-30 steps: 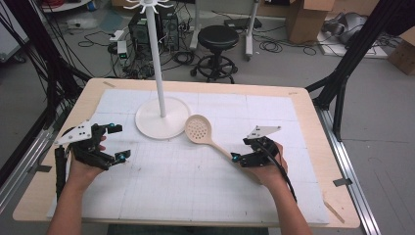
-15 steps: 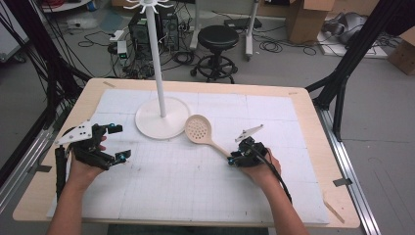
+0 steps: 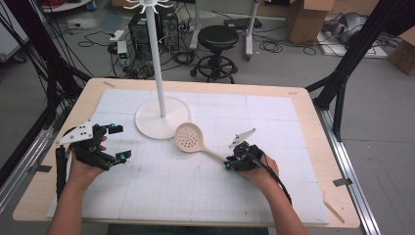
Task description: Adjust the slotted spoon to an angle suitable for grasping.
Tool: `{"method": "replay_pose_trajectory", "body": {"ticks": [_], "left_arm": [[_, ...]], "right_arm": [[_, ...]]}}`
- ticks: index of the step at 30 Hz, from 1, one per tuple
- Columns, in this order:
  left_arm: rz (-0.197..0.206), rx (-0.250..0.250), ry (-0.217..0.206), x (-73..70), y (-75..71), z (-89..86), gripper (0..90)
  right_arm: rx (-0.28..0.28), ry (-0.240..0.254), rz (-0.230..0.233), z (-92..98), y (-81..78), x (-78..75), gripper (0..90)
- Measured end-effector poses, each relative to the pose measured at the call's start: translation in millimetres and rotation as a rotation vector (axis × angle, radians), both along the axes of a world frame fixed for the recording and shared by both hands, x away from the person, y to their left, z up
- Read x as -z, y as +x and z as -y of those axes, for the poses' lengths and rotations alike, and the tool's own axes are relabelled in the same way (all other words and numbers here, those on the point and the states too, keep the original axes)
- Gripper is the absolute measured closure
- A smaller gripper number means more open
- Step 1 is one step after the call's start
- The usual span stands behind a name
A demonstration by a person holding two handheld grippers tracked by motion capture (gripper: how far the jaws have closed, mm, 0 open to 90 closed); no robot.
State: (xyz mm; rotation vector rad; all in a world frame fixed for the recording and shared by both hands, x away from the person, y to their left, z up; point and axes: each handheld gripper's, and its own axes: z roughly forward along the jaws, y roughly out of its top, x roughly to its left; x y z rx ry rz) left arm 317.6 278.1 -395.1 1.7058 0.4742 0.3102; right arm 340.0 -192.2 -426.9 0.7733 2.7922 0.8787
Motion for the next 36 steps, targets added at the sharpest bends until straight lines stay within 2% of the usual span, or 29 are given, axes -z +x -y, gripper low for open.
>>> {"method": "replay_pose_trajectory", "body": {"ticks": [1, 3, 4, 7, 11, 12, 18, 20, 23, 25, 26, 27, 32, 36], "left_arm": [[0.000, 0.000, -0.001, -0.1, -0.1, -0.1, 1.8], [0.002, 0.001, -0.002, -0.5, -0.3, -0.4, 1.7], [0.003, 0.000, -0.003, -0.6, -0.4, -0.5, 1.7], [0.004, -0.004, -0.003, -0.8, -0.4, -1.1, 1.7], [0.006, -0.003, -0.004, -0.8, -0.1, -1.2, 1.7], [0.005, -0.003, -0.005, -0.8, -0.1, -1.1, 1.7], [0.008, -0.003, -0.005, -1.3, -0.6, -2.0, 1.8], [0.008, -0.004, -0.009, -1.5, -0.6, -2.7, 1.7], [0.009, -0.007, -0.013, -1.7, -0.6, -3.9, 1.7], [0.009, -0.007, -0.013, -1.9, -0.7, -4.3, 1.7], [0.008, -0.008, -0.013, -2.0, -0.9, -4.4, 1.7], [0.008, -0.009, -0.012, -1.9, -1.0, -4.4, 1.7], [0.007, -0.010, -0.011, -1.8, -0.9, -4.0, 1.7], [0.007, -0.011, -0.009, -1.7, -0.8, -3.2, 1.7]], "right_arm": [[0.000, 0.000, 0.000, 0.0, 0.0, 0.0, 74.9], [-0.056, 0.004, 0.006, -6.5, -3.7, 0.6, 74.9], [-0.056, 0.004, 0.006, -6.5, -3.7, 0.6, 74.9], [-0.118, 0.003, 0.012, -14.8, -7.5, 0.7, 74.9], [-0.185, 0.005, -0.003, -29.3, -12.3, 0.5, 74.9], [-0.209, 0.001, -0.006, -38.2, -15.0, 0.1, 74.9], [-0.252, 0.004, 0.004, -52.3, -19.7, 0.5, 72.6], [-0.233, 0.027, 0.019, -48.2, -20.9, -2.2, 64.5], [-0.198, 0.074, 0.026, -32.7, -23.7, -9.9, 59.3], [-0.184, 0.065, 0.040, -19.9, -28.6, -12.4, 56.5], [-0.164, 0.062, 0.032, -4.6, -33.7, -11.6, 55.1], [-0.164, 0.062, 0.032, -4.6, -33.7, -11.6, 55.1], [-0.120, 0.072, 0.021, 29.1, -50.7, -4.4, 54.0], [-0.109, 0.072, 0.019, 35.3, -54.6, -0.7, 55.3]]}}
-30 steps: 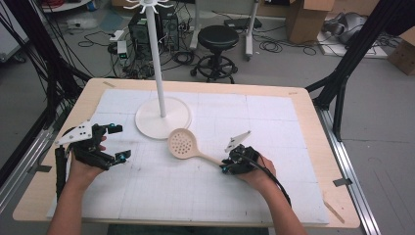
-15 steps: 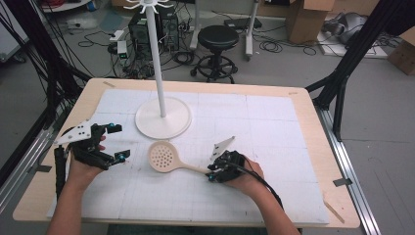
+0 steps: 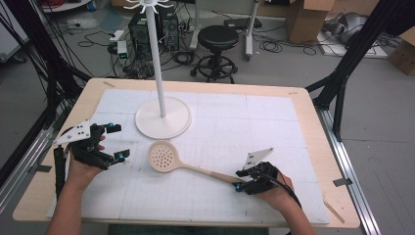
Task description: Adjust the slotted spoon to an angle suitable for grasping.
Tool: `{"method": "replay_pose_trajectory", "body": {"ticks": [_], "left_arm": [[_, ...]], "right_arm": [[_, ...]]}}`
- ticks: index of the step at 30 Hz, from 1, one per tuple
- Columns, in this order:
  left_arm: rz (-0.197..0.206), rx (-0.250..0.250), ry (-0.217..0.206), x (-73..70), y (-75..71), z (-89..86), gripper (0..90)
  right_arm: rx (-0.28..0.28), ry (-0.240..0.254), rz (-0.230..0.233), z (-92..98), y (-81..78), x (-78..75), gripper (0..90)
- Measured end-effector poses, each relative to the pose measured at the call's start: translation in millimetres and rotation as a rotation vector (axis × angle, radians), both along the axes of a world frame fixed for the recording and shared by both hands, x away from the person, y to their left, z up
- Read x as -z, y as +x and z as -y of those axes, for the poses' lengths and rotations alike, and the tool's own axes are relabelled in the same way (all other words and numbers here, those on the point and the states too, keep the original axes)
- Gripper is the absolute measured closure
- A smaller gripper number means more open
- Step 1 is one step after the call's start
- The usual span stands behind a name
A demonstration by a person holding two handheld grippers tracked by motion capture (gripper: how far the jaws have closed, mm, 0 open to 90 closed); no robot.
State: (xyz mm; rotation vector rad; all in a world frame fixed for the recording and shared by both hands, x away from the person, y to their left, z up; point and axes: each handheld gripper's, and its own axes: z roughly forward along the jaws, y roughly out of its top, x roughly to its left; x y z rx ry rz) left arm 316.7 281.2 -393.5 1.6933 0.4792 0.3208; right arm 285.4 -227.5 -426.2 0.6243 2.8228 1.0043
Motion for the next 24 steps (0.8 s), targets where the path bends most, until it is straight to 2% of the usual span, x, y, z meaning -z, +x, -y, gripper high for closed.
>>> {"method": "replay_pose_trajectory", "body": {"ticks": [3, 6, 10, 13, 20, 24], "left_arm": [[0.002, -0.001, -0.001, -0.3, -0.2, -0.7, 1.8], [0.003, -0.004, -0.009, -0.6, 0.0, -2.0, 1.7], [0.005, -0.002, -0.011, -0.9, -0.1, -1.7, 1.7], [0.009, -0.001, -0.012, -1.3, -0.3, -1.1, 1.7], [0.019, 0.004, -0.006, -5.3, -1.4, -0.5, 1.7], [0.030, 0.008, -0.010, -8.5, -2.6, -0.1, 1.7]], "right_arm": [[-0.029, -0.015, -0.010, -7.0, 2.1, 2.6, 59.8], [-0.064, -0.057, 0.003, -15.4, 4.8, 3.7, 66.2], [-0.105, -0.069, 0.023, -28.3, 12.1, 2.8, 66.9], [-0.115, -0.069, 0.030, -35.3, 15.3, 2.8, 66.9], [-0.187, -0.058, 0.035, -72.6, 33.9, 3.7, 66.9], [-0.215, -0.069, 0.040, -94.4, 41.6, 3.1, 66.9]]}}
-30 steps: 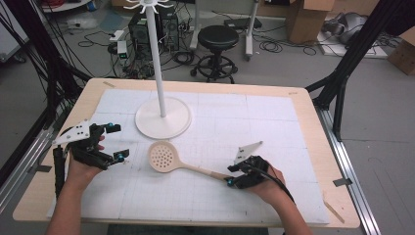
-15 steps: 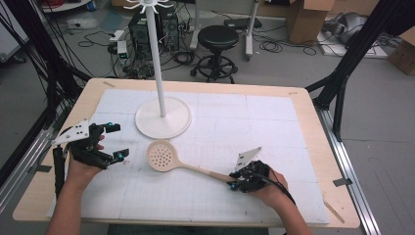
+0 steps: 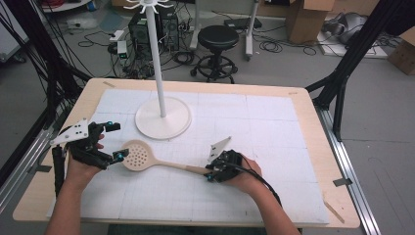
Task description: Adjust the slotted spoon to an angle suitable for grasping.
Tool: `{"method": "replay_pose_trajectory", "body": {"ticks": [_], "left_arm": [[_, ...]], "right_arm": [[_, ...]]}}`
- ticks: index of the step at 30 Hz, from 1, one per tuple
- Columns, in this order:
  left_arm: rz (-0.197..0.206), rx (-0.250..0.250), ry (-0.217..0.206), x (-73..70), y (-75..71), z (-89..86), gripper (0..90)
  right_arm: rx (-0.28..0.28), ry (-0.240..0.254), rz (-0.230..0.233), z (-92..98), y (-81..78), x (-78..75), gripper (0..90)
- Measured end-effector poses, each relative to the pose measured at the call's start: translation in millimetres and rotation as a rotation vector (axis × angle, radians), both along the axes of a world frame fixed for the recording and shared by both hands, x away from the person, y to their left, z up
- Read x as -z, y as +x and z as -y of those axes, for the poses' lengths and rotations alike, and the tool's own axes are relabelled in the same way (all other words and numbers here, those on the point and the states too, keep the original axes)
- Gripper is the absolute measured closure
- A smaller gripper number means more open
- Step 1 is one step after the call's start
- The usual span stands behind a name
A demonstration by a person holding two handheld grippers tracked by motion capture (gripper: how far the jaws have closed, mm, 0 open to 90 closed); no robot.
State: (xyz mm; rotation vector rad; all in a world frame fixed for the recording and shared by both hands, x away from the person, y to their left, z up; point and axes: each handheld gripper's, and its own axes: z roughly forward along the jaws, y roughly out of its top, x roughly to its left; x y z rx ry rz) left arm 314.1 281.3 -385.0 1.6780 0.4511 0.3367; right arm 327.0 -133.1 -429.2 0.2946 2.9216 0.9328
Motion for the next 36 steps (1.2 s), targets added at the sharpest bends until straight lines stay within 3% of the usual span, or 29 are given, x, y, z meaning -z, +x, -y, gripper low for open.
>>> {"method": "replay_pose_trajectory", "body": {"ticks": [4, 8, 13, 17, 24, 30, 36], "left_arm": [[-0.002, 0.001, 0.003, -0.1, 0.1, -0.1, 1.7], [-0.005, 0.001, 0.004, 0.0, -0.1, 0.3, 1.7], [-0.005, 0.000, 0.002, -0.4, -0.4, -0.2, 1.8], [-0.003, 0.002, 0.005, -1.1, -0.9, -0.1, 1.7], [-0.002, 0.004, 0.008, -2.9, -1.7, 0.5, 1.7], [-0.003, 0.004, 0.015, -3.3, -1.7, 1.5, 1.8], [-0.008, 0.005, 0.018, -2.7, -1.0, 1.7, 1.7]], "right_arm": [[-0.030, 0.005, 0.010, -21.6, 5.7, 0.5, 66.8], [-0.035, 0.010, 0.004, -30.6, 7.2, 1.4, 66.2], [-0.007, 0.013, 0.022, -25.0, 4.4, 0.0, 53.1], [0.013, 0.003, 0.034, -13.6, 0.3, -0.8, 51.8], [0.135, 0.030, 0.031, 13.3, 8.6, 3.8, 50.2], [0.237, 0.043, 0.076, 18.3, 19.8, 5.2, 49.9], [0.315, 0.080, 0.054, 26.4, 30.7, 8.7, 49.2]]}}
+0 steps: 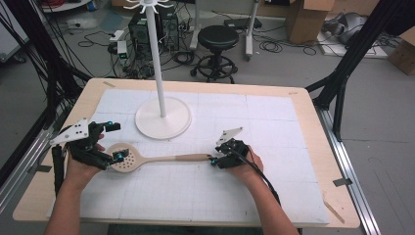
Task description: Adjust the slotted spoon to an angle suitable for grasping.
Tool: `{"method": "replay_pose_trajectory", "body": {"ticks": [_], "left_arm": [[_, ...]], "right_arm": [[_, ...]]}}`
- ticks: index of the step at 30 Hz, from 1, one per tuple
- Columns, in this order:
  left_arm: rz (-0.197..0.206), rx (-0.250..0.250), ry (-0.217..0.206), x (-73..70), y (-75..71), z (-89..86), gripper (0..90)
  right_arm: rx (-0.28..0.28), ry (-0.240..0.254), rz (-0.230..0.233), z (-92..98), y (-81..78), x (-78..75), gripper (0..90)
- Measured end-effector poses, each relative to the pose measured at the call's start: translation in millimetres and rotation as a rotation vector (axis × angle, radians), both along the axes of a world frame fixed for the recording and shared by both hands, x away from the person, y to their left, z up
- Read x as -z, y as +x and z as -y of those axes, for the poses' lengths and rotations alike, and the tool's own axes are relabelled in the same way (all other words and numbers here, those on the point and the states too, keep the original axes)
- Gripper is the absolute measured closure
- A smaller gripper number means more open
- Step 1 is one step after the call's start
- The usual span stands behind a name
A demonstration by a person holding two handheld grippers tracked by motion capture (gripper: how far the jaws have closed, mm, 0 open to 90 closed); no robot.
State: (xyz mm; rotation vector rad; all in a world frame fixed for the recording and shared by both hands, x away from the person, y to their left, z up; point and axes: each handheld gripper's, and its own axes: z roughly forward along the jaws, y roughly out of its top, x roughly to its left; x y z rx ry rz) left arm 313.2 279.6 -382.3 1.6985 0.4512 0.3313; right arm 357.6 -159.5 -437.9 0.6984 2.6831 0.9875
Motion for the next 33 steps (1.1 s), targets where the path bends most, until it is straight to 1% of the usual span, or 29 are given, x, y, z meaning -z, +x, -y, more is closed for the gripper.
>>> {"method": "replay_pose_trajectory", "body": {"ticks": [3, 4, 5, 6, 8, 11, 14, 15, 16, 17, 18, 19, 20, 22, 23, 24, 26, 29, 30, 33], "left_arm": [[-0.008, 0.000, 0.007, 0.7, 0.7, 0.4, 1.7], [-0.009, 0.000, 0.008, 0.9, 0.7, 0.7, 1.7], [-0.010, 0.001, 0.008, 1.0, 0.7, 0.8, 1.7], [-0.010, 0.002, 0.007, 1.0, 0.6, 0.9, 1.7], [-0.012, 0.002, 0.006, 0.9, 0.7, 0.8, 1.7], [-0.013, 0.002, 0.006, 0.7, 0.6, 0.3, 1.7], [-0.013, 0.001, 0.004, 0.5, 0.4, 0.2, 1.7], [-0.013, 0.001, 0.004, 0.5, 0.5, 0.2, 1.7], [-0.014, 0.002, 0.006, 0.6, 0.7, 0.3, 1.7], [-0.016, 0.001, 0.007, 0.8, 0.8, 0.4, 1.7], [-0.018, 0.003, 0.008, 1.1, 1.1, 0.6, 1.7], [-0.019, 0.004, 0.009, 1.2, 1.3, 0.6, 1.7], [-0.020, 0.005, 0.007, 1.3, 1.5, 0.7, 1.7], [-0.023, 0.006, 0.003, 1.6, 2.2, 0.6, 1.7], [-0.024, 0.005, 0.002, 1.7, 2.3, 0.5, 1.7], [-0.024, 0.005, 0.003, 1.9, 2.6, 0.4, 1.7], [-0.025, 0.005, 0.002, 2.2, 3.3, 0.5, 1.7], [-0.028, 0.008, 0.003, 2.7, 3.8, 1.0, 1.7], [-0.028, 0.007, 0.002, 3.0, 3.9, 1.2, 1.7], [-0.031, 0.012, 0.005, 3.4, 4.2, 1.7, 1.7]], "right_arm": [[0.009, 0.006, -0.005, 2.1, 0.2, -0.4, 49.0], [0.007, 0.007, -0.003, 3.8, -0.1, -1.9, 47.6], [0.010, 0.028, -0.013, 5.5, -1.3, -3.6, 46.5], [0.015, 0.051, -0.013, 8.3, -3.2, -6.9, 45.5], [0.006, 0.077, 0.001, 13.5, -6.4, -13.2, 42.7], [0.017, 0.125, 0.024, 25.4, -15.6, -25.5, 39.9], [0.038, 0.194, 0.051, 42.0, -24.9, -36.0, 37.7], [0.044, 0.220, 0.068, 48.1, -27.1, -38.7, 37.1], [0.056, 0.247, 0.066, 54.0, -30.3, -41.2, 36.3], [0.064, 0.264, 0.077, 59.8, -33.2, -43.3, 35.4], [0.088, 0.302, 0.103, 70.9, -40.0, -47.1, 33.8], [0.088, 0.302, 0.103, 70.9, -40.0, -47.1, 33.8], [0.097, 0.327, 0.111, 76.0, -43.1, -48.4, 32.9], [0.112, 0.375, 0.150, 87.0, -48.9, -50.9, 29.7], [0.118, 0.395, 0.162, 91.3, -50.5, -51.9, 29.0], [0.121, 0.406, 0.167, 94.4, -51.5, -52.8, 28.1], [0.146, 0.428, 0.193, 101.1, -53.8, -54.9, 26.0], [0.171, 0.461, 0.209, 108.3, -54.3, -56.5, 22.7], [0.181, 0.464, 0.217, 109.7, -54.3, -56.6, 20.8], [0.193, 0.468, 0.221, 111.8, -54.1, -56.5, 18.5]]}}
